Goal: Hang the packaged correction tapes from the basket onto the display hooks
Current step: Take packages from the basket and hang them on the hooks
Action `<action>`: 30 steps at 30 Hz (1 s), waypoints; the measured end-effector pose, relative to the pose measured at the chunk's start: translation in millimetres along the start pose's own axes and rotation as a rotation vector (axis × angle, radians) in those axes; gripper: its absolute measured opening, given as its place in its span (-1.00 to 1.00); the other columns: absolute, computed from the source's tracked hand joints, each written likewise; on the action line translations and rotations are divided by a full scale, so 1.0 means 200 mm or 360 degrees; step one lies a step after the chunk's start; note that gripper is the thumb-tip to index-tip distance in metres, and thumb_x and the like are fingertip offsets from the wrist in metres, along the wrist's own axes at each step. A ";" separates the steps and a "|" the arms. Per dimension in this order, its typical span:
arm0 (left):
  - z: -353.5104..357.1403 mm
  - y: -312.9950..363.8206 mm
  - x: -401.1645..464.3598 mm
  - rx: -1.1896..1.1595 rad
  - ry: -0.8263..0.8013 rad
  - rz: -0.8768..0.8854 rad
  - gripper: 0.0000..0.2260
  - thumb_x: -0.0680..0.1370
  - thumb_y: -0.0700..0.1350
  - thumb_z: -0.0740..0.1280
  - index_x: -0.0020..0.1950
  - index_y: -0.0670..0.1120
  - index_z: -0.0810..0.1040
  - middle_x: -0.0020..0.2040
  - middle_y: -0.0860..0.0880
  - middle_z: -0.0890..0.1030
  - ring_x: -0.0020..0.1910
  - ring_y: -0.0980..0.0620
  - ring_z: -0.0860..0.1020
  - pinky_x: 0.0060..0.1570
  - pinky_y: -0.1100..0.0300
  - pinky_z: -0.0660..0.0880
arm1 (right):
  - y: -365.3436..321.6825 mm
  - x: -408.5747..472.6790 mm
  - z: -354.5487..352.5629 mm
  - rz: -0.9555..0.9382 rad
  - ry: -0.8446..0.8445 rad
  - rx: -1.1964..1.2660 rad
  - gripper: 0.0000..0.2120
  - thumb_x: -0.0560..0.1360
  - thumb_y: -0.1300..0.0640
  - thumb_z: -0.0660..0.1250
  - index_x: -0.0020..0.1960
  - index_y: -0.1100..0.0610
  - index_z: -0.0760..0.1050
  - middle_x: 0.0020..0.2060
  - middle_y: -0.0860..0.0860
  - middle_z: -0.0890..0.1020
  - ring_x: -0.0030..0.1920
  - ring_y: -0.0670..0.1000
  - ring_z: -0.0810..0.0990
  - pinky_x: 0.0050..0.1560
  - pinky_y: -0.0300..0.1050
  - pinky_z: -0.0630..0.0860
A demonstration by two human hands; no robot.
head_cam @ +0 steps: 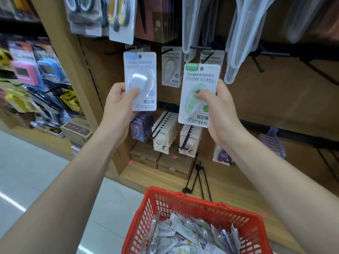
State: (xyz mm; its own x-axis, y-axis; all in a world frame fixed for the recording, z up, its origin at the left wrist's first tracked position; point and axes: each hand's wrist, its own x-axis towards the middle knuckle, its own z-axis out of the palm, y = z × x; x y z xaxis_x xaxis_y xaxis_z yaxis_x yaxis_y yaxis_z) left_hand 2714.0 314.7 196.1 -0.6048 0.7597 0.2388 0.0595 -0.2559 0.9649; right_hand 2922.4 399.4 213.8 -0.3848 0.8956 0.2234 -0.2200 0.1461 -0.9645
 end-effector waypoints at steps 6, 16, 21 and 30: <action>0.05 0.07 0.06 0.0100 0.0027 -0.0016 -0.92 0.66 -0.08 0.33 0.09 -0.06 0.48 0.09 -0.02 0.65 0.07 0.04 0.73 0.18 -0.15 0.65 | -0.01 0.02 0.00 -0.0022 0.0067 -0.0051 -0.77 0.60 0.27 0.37 0.19 0.03 0.58 0.13 -0.06 0.73 0.12 -0.04 0.72 0.18 0.04 0.66; 0.02 0.06 -0.02 0.0223 -0.0004 -0.0078 -0.83 0.60 0.01 0.35 0.12 -0.04 0.50 0.14 -0.04 0.67 0.10 -0.02 0.72 0.22 -0.20 0.62 | -0.02 -0.01 -0.01 -0.0114 0.0081 -0.0117 -0.77 0.60 0.29 0.40 0.21 0.07 0.54 0.10 -0.07 0.73 0.10 -0.07 0.73 0.16 0.05 0.69; 0.03 0.07 -0.04 0.0219 0.0013 -0.0099 -0.85 0.67 -0.05 0.32 0.17 -0.10 0.49 0.14 -0.05 0.67 0.12 -0.04 0.71 0.24 -0.22 0.60 | -0.03 -0.03 -0.01 -0.0187 0.0048 -0.0193 -0.75 0.61 0.29 0.38 0.24 0.06 0.54 0.14 -0.05 0.72 0.12 -0.06 0.73 0.11 0.07 0.70; 0.08 0.12 -0.01 0.0160 0.0082 -0.0116 -0.88 0.69 -0.09 0.31 0.18 -0.11 0.49 0.14 -0.05 0.68 0.07 0.03 0.72 0.20 -0.11 0.64 | -0.07 -0.02 0.04 -0.0134 0.0088 -0.0149 -0.81 0.62 0.26 0.39 0.15 0.01 0.53 0.10 -0.06 0.74 0.09 -0.07 0.74 0.16 0.11 0.68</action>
State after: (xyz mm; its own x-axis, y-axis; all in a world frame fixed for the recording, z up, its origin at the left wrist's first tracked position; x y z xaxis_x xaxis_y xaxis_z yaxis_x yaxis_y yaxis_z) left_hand 2728.8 316.1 221.3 -0.6505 0.7415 0.1643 0.0917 -0.1380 0.9862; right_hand 2920.8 390.1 227.9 -0.3178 0.8999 0.2985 -0.1638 0.2580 -0.9522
